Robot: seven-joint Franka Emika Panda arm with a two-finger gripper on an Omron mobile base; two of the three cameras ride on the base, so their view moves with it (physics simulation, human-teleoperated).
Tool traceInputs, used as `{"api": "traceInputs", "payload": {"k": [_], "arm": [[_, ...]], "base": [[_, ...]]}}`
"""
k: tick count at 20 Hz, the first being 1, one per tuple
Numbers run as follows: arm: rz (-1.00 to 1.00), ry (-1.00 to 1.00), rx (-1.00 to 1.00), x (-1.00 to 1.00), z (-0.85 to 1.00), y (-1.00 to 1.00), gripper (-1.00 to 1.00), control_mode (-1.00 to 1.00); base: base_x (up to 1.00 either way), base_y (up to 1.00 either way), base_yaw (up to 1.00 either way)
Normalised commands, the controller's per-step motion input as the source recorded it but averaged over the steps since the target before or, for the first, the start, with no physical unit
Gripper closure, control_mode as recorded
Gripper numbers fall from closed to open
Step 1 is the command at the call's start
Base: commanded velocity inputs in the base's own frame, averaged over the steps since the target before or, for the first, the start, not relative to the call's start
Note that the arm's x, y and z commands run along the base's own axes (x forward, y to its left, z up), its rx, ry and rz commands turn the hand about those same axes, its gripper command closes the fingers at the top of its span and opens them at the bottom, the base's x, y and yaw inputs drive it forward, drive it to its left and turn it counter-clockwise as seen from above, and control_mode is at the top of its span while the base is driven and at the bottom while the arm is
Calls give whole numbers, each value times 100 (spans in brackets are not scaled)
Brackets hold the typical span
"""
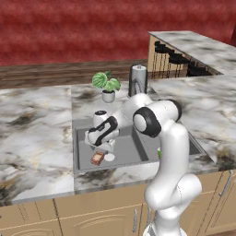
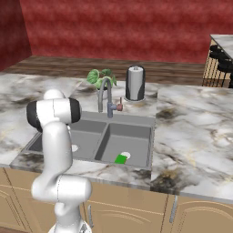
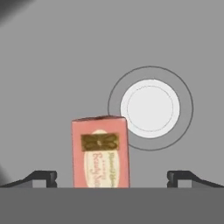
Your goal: Pick up the sponge and bar soap from the sink, and place them back in the cabinet, and close the cabinet door.
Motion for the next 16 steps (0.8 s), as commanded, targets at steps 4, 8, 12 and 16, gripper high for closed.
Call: {"api": "traceInputs", "payload": {"k": [4,8,12,16], "arm": [[0,0,0,0,-23,1,-100,-100],[0,0,0,0,-22,4,-100,-100],[0,0,0,0,-18,12,-100,-100],[0,0,0,0,-12,13,-100,-100]], "base": [[0,0,0],[0,0,0],[0,0,0],[0,0,0]]}}
